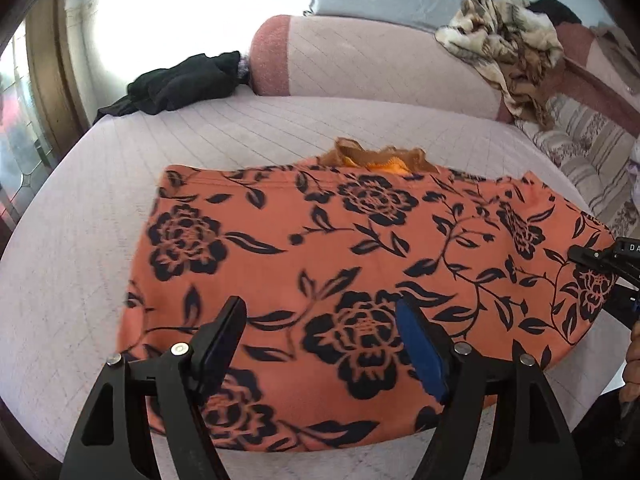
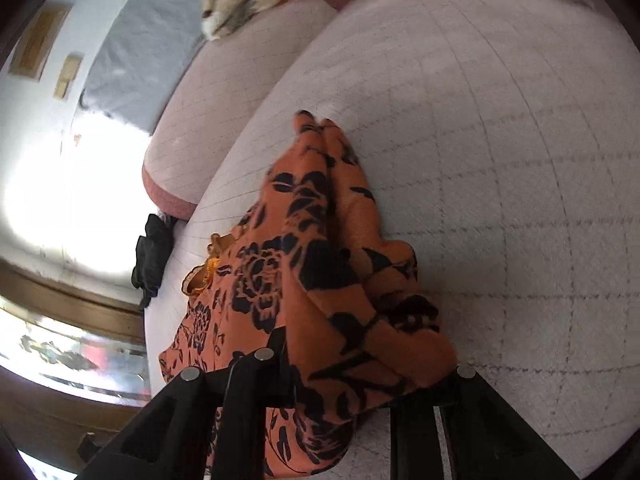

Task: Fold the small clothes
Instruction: 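Grasp the blouse side with the right tool and fold it across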

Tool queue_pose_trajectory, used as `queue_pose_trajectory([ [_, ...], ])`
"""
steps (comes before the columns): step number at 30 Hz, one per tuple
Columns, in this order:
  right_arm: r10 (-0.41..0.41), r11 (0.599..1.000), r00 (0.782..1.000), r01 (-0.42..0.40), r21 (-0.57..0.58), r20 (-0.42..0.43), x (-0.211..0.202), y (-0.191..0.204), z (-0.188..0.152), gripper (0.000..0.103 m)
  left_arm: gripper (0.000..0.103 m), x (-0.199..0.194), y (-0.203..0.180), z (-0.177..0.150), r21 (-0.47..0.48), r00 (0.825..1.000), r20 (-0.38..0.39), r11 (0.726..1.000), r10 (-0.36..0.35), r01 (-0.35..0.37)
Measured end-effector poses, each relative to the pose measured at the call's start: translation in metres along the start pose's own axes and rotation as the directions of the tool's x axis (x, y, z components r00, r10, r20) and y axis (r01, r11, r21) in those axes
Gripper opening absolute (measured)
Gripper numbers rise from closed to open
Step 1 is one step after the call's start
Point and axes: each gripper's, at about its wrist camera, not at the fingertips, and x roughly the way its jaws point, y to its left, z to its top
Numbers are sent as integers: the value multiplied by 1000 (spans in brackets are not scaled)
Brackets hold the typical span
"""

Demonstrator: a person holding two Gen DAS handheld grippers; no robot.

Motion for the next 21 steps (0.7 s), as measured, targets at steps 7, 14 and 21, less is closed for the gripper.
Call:
queue_pose_trajectory([
  [7, 42, 863, 992, 24, -505, 117, -34, 181, -47, 13, 77, -65, 137, -7, -324, 975, 140, 938, 173, -120],
  [14, -21, 639, 996, -56, -767, -90, 54, 281, -185, 12, 77, -59, 220, -43, -497, 951, 65, 836, 302, -231],
  [21, -169, 615, 964, -59, -786, -204, 115, 260, -232, 12, 77, -55, 231, -49, -506, 968, 68, 845, 242, -176],
])
